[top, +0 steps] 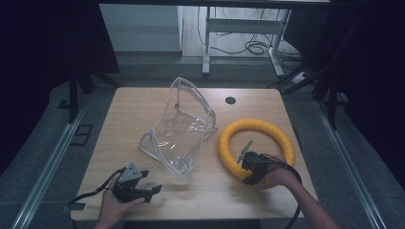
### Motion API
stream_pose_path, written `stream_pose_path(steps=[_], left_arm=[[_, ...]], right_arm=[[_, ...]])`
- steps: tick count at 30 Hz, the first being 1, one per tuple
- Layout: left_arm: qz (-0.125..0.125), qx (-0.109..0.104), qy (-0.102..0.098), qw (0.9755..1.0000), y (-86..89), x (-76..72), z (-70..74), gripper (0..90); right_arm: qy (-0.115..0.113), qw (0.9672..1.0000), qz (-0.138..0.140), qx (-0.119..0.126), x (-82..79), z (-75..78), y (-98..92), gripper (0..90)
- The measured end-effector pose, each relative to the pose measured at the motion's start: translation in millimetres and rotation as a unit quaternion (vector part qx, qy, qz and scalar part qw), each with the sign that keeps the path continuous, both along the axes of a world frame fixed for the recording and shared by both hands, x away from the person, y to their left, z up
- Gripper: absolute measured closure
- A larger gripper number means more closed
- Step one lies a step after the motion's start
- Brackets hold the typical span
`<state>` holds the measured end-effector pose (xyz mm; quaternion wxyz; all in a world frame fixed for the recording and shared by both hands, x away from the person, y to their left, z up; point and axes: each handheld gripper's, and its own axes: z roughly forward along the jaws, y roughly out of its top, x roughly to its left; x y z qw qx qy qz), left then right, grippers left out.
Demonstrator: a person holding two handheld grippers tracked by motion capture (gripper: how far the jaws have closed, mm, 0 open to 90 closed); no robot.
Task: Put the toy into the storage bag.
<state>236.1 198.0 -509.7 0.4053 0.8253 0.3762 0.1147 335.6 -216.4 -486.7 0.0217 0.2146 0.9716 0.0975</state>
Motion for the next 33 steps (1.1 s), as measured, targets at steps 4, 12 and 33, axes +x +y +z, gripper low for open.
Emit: stream_pose_path(steps=[4, 12, 33], left_arm=[[0.0, 0.0, -0.001, 1.0, 0.5, 0.1, 0.4, 22.8], [0.0, -0.001, -0.001, 1.0, 0.4, 0.2, 0.3, 22.8], [0.001, -0.003, -0.001, 1.0, 0.9, 0.5, 1.1, 22.8]], right_arm=[[0.001, 0.9992, -0.01, 0.039, 3.6, 16.3, -4.2, 50.9], [0.002, 0.9945, -0.023, 0.102, 12.2, 40.1, -14.1, 51.2], [-0.016, 0.9733, -0.068, 0.219, 22.0, 80.4, -39.8, 51.7]])
